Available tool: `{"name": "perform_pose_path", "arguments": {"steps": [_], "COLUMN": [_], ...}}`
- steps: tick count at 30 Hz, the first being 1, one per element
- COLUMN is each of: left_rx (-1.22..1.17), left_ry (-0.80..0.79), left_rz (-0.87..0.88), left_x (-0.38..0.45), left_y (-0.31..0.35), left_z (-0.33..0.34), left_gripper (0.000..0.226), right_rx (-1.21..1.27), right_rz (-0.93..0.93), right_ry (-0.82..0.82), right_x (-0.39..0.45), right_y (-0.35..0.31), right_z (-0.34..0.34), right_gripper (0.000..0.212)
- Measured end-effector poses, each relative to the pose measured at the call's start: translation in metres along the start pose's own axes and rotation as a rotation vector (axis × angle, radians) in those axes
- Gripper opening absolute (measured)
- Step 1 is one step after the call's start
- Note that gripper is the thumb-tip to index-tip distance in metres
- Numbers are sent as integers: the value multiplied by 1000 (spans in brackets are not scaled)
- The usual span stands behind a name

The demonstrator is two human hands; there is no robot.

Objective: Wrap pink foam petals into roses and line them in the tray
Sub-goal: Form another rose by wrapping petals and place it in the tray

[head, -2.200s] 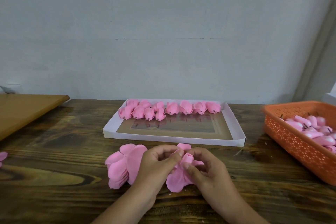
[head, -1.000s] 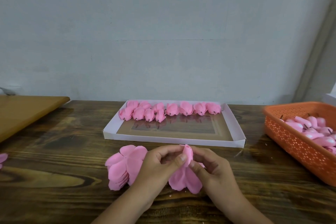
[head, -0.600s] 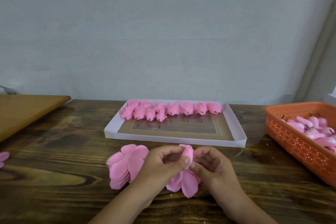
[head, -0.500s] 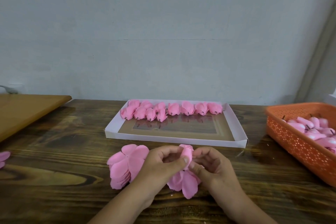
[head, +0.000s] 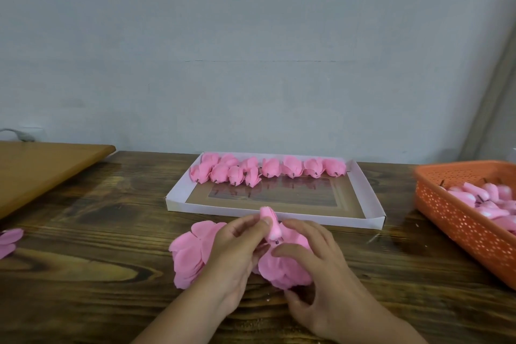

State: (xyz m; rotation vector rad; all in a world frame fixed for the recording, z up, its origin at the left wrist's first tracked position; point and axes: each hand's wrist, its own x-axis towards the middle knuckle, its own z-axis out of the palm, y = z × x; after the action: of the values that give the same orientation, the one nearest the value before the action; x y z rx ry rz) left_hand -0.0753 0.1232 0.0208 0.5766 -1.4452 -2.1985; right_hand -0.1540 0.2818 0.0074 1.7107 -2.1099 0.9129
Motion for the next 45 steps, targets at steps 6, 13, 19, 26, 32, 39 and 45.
{"name": "perform_pose_path", "arguments": {"steps": [6,13,19,26,32,39,45], "left_rx": [-42,-10,126,188,187,146,232], "left_ry": [-36,-53,7,-72,-174,-199,-246], "left_rz": [-20,-45,38,26,32,22,111], "left_x": [-4,-5,-5,-6,-8,-9,-8], "left_y": [1,1,-5,-8,-9,-6,-11], "left_z": [3,3,3,4,5,7,4], "left_gripper": [25,30,20,16,45,41,47], "right_rx": [-171,-170,138,608,700,714,815], "right_rz": [-14,-113,83,399,505,524,507], "right_ry": [59,172,278,300,333,373,412], "right_x": [2,10,1,4,3,2,3], "right_y": [4,1,-1,-10,-13,-7,-10], "right_z": [2,2,10,9,10,14,11], "right_gripper": [70,34,18,22,15,19,7]}}
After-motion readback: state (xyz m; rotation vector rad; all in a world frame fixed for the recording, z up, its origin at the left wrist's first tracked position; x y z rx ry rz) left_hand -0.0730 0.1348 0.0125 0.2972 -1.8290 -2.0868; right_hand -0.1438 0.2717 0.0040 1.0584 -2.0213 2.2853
